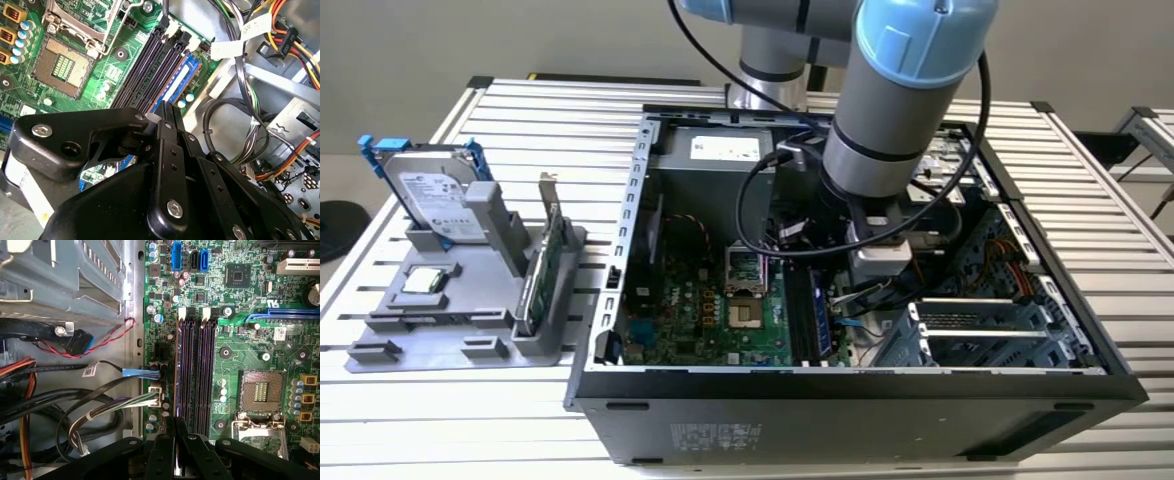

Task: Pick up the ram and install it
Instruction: 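Press down the ram until it locks into place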

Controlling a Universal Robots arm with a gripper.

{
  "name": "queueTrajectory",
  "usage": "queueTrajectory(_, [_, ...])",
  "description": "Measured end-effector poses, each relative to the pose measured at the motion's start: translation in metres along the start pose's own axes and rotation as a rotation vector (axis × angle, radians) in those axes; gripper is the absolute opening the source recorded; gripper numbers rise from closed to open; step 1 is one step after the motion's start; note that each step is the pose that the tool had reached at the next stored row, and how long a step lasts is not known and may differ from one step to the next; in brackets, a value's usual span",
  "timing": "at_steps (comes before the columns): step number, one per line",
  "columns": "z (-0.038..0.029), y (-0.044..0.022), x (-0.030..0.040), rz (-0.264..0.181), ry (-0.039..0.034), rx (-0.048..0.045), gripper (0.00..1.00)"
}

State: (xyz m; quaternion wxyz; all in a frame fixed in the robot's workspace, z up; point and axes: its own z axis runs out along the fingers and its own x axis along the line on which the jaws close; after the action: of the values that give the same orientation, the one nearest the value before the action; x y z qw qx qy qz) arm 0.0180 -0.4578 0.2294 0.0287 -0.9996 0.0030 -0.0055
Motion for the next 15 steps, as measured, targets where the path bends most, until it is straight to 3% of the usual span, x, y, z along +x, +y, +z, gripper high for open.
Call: queueTrajectory(15, [0.0016,0.0048,-0.0012,0.0,0.0,-0.0003,0.0])
